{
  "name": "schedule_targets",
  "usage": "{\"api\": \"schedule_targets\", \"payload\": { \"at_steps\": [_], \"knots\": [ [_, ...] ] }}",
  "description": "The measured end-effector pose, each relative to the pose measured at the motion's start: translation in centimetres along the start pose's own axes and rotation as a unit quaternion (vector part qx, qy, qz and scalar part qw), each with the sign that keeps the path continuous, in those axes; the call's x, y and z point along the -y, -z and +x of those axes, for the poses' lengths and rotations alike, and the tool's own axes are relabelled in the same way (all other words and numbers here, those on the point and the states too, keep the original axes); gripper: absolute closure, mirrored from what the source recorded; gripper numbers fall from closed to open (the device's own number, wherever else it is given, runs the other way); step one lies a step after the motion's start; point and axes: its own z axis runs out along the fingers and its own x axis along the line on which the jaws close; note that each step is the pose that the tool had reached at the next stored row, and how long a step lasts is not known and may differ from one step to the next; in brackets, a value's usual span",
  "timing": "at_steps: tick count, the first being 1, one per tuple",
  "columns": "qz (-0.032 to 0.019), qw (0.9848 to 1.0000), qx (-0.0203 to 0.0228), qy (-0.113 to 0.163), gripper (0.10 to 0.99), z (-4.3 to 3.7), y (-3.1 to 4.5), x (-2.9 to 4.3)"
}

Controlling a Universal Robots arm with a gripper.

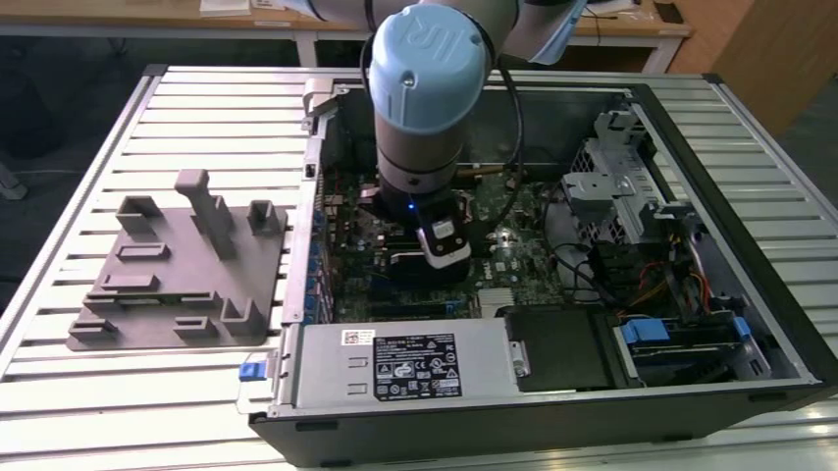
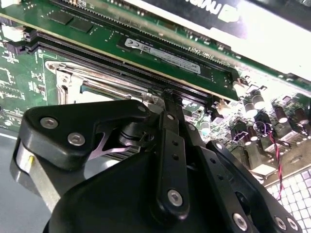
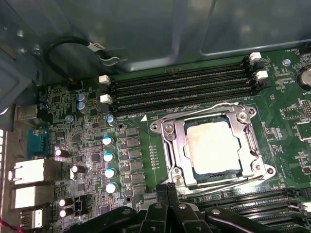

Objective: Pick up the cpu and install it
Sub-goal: 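Install the second cpu locking lever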

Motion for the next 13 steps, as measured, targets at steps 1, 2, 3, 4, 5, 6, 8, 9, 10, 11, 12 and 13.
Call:
{"api": "schedule_targets", "payload": {
  "at_steps": [1, 2, 3, 4, 5, 6, 8, 9, 10, 11, 12, 13],
  "knots": [
    [0.0002, 1.0, 0.0, 0.0, 0.98, 0.0, 0.0, -0.01],
    [0.0004, 1.0, 0.0001, 0.0, 0.98, 0.0, 0.07, -0.03],
    [0.0003, 1.0, 0.0001, 0.0, 0.98, 0.01, 0.22, -0.09],
    [0.0002, 1.0, 0.0001, 0.0, 0.98, 0.02, 0.43, -0.16],
    [0.0002, 1.0, 0.0001, 0.0, 0.98, 0.03, 0.69, -0.24],
    [0.0002, 1.0, 0.0001, 0.0, 0.98, 0.04, 0.99, -0.34],
    [0.0003, 1.0, 0.0001, 0.0, 0.98, 0.07, 1.6, -0.53],
    [0.0012, 1.0, 0.0003, 0.0, 0.98, 0.08, 1.87, -0.61],
    [0.0066, 1.0, 0.0014, 0.0, 0.98, 0.09, 2.19, -0.73],
    [0.0118, 0.9999, 0.0023, 0.0, 0.98, 0.09, 2.3, -0.76],
    [0.0184, 0.9998, 0.0035, 0.0, 0.98, 0.09, 2.37, -0.77],
    [0.0325, 0.9994, 0.0064, -0.001, 0.98, 0.09, 2.44, -0.79]
  ]
}}
